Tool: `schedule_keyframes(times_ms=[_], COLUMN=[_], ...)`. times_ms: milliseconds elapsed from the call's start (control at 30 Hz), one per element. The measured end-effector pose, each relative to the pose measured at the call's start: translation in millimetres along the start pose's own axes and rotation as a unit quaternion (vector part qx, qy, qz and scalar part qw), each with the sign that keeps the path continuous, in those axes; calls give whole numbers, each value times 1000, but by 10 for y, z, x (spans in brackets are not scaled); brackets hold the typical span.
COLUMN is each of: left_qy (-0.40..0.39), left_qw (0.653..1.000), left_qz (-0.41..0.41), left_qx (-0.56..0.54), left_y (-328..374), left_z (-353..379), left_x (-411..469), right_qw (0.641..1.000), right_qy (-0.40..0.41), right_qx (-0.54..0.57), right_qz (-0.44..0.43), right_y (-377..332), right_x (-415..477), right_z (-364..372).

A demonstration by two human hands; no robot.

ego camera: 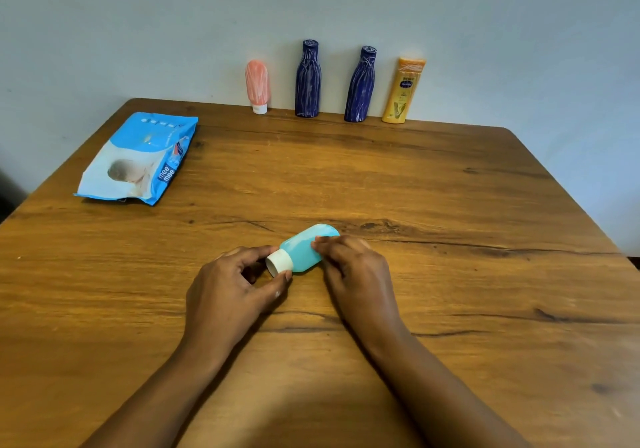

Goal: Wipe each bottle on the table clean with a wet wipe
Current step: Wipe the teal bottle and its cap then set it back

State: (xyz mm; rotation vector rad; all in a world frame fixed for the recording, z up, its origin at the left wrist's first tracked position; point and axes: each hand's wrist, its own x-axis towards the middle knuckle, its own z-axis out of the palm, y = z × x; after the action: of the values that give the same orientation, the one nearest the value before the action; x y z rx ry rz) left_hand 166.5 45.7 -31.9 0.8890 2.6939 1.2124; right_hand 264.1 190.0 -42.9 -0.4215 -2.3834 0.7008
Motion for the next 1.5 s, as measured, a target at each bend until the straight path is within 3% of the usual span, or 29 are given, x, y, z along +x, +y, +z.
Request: schedule_keyframes(times_ms=[100,300,467,633,767,934,1067,1234,1367,1500], left_qy=[-2,-4,-2,-6,-6,-2,-6,-8,-6,-10], left_qw=[1000,999,1000,999,999,995,996,996,997,996], left_qz=[0,-7,4,5,16,20,24,33,36,47], left_qx=[-10,-33,-30,-48,-52,-94,-80,-86,-71,-77], left_y=[-9,-29,-22,-48,-41,-92,-77,-79,-67,-54], left_z=[-8,0,4,6,13,36,32,19,30,0], left_x=[-3,13,9,18,15,39,29,32,26,21], right_qw=[997,999,995,998,999,996,999,994,997,991], right_qy=[47,-21,41,-27,34,-19,35,-23,39,-43], right_qx=[-6,-20,-52,-25,-35,-12,-29,-20,-37,-32], right_qz=[67,-20,80,-60,11,-87,-23,-102,-50,-119], right_y=[114,-163,105,-241,-39,-276,-97,-312,-120,-374], right_x=[74,-86,60,-82,35,-77,17,-64,10,-70], right_z=[-46,69,-26,99,27,133,65,143,63,201])
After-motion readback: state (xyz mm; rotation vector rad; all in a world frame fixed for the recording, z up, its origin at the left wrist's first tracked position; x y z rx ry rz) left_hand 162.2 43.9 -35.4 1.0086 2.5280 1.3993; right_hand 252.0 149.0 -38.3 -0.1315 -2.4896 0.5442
